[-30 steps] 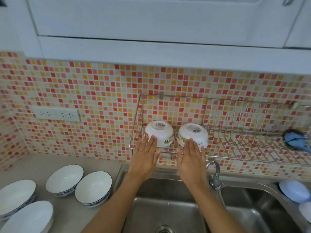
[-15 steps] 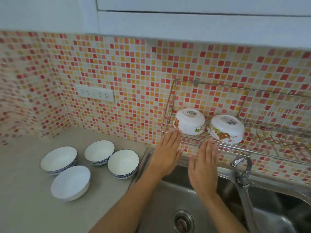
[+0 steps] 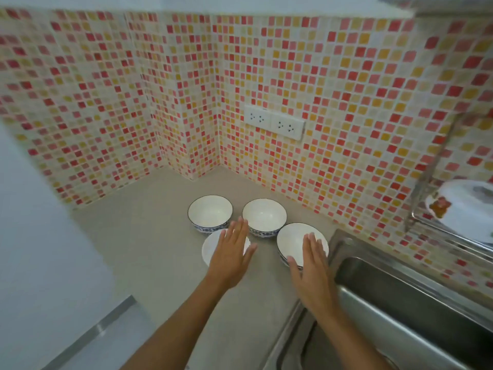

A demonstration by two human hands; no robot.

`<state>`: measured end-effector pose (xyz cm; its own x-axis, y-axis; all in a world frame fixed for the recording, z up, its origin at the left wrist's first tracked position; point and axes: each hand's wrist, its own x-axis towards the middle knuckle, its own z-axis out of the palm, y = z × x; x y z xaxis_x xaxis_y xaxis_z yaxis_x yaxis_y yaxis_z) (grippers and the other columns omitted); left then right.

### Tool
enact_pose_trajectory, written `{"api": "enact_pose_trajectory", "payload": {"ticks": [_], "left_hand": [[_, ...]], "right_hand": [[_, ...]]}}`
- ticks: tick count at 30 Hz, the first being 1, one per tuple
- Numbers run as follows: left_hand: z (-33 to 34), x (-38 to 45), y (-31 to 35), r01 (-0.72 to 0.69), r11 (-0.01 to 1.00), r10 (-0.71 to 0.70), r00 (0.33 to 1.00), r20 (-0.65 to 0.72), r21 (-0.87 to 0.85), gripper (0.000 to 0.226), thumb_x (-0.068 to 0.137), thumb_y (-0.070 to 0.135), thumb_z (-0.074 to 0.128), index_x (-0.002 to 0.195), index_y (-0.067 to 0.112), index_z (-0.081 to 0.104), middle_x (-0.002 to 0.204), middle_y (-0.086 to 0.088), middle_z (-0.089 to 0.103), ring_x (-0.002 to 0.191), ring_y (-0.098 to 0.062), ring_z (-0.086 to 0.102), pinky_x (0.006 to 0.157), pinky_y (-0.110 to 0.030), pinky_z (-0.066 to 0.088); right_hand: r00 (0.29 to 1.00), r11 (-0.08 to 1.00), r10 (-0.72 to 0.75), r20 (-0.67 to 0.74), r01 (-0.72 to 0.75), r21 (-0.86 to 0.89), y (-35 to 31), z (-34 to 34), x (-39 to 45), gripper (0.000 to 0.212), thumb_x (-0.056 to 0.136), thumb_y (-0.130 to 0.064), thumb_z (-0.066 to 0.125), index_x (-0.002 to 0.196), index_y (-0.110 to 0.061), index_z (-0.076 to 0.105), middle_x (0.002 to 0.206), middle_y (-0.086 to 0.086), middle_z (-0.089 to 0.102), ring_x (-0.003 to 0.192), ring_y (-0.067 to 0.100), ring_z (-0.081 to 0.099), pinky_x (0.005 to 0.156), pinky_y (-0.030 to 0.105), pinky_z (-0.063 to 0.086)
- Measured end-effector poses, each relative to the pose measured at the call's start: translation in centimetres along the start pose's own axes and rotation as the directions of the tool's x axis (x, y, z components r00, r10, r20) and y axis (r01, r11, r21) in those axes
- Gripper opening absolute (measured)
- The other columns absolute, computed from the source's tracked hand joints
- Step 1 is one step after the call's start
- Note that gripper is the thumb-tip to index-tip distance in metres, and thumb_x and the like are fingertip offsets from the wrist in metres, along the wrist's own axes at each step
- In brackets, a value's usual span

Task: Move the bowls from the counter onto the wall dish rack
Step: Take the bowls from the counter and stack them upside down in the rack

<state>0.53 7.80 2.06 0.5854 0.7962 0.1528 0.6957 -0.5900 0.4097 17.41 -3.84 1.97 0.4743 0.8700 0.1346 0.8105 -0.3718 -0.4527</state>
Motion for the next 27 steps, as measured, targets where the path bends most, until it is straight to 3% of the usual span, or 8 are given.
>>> {"api": "enact_pose_trajectory", "payload": {"ticks": [4,8,11,14,16,24,27], "left_hand": [[-0.7,0.4,-6.9,0.173,0.981,-0.173,0.985,0.007,-0.089,0.064,0.1,0.044,0.026,0.152,0.013,0.005,0.161,-0.001,-0.003,0.148,-0.018,-0.002,0.12,-0.031,0.003],[0.2,0.5,-11.1,0.302,0.934,-0.3,0.953,0.043,-0.189,0.061,0.099,0.037,0.039,0.149,0.008,0.018,0.158,-0.011,0.018,0.145,-0.027,0.018,0.117,-0.037,0.019],[0.7,0.8,-13.0,0.445,0.873,-0.419,0.894,0.16,-0.201,0.055,0.099,0.029,0.041,0.145,0.003,0.026,0.149,-0.017,0.033,0.135,-0.033,0.034,0.108,-0.04,0.03],[1.5,1.0,-14.3,0.434,0.872,-0.385,0.893,0.231,-0.224,0.037,0.099,0.025,0.041,0.124,0.0,0.052,0.124,-0.021,0.056,0.113,-0.035,0.052,0.091,-0.037,0.042],[1.6,1.1,-14.6,0.436,0.844,-0.367,0.894,0.255,-0.312,0.032,0.097,0.021,0.045,0.117,0.0,0.057,0.115,-0.02,0.063,0.104,-0.034,0.058,0.081,-0.033,0.044],[0.7,1.1,-10.0,0.507,0.594,-0.409,0.859,0.308,-0.625,0.035,0.097,0.039,0.046,0.12,0.013,0.041,0.109,-0.008,0.057,0.102,-0.028,0.058,0.077,-0.032,0.046],[0.7,1.8,-6.4,0.51,0.453,-0.357,0.855,0.375,-0.731,0.039,0.095,0.051,0.042,0.121,0.022,0.035,0.12,-0.004,0.053,0.107,-0.025,0.056,0.092,-0.042,0.05]], "right_hand": [[0.995,0.991,0.031,0.097,-0.044,0.13,-5.5,4.7,2.3,0.068,0.097,-0.049,0.038,0.153,-0.016,0.018,0.161,0.001,0.015,0.148,0.019,0.015,0.117,0.031,0.016],[0.978,0.971,0.107,0.18,-0.141,0.192,-8.9,9.2,3.3,0.055,0.095,-0.044,0.048,0.139,-0.012,0.04,0.142,0.009,0.047,0.128,0.025,0.046,0.104,0.036,0.04],[0.95,0.935,0.201,0.237,-0.259,0.244,-10.5,11.5,3.6,0.063,0.093,-0.033,0.054,0.147,-0.012,0.03,0.145,0.011,0.043,0.129,0.028,0.045,0.103,0.035,0.038],[0.911,0.883,0.302,0.282,-0.379,0.278,-11.0,12.9,3.8,0.073,0.09,-0.015,0.056,0.152,-0.015,0.017,0.147,0.013,0.042,0.131,0.033,0.043,0.104,0.037,0.038],[0.887,0.847,0.355,0.297,-0.439,0.299,-11.1,13.1,4.0,0.076,0.086,-0.006,0.053,0.152,-0.017,0.017,0.143,0.015,0.046,0.127,0.035,0.046,0.101,0.037,0.041],[0.871,0.736,0.453,0.192,-0.486,0.471,-10.3,10.0,2.3,0.069,0.084,-0.001,0.049,0.146,-0.024,0.031,0.138,0.007,0.051,0.123,0.029,0.049,0.095,0.032,0.043],[0.89,0.731,0.442,0.113,-0.431,0.529,-8.7,7.0,1.0,0.066,0.084,-0.004,0.049,0.144,-0.026,0.033,0.135,0.002,0.051,0.12,0.026,0.05,0.095,0.034,0.048]]}}
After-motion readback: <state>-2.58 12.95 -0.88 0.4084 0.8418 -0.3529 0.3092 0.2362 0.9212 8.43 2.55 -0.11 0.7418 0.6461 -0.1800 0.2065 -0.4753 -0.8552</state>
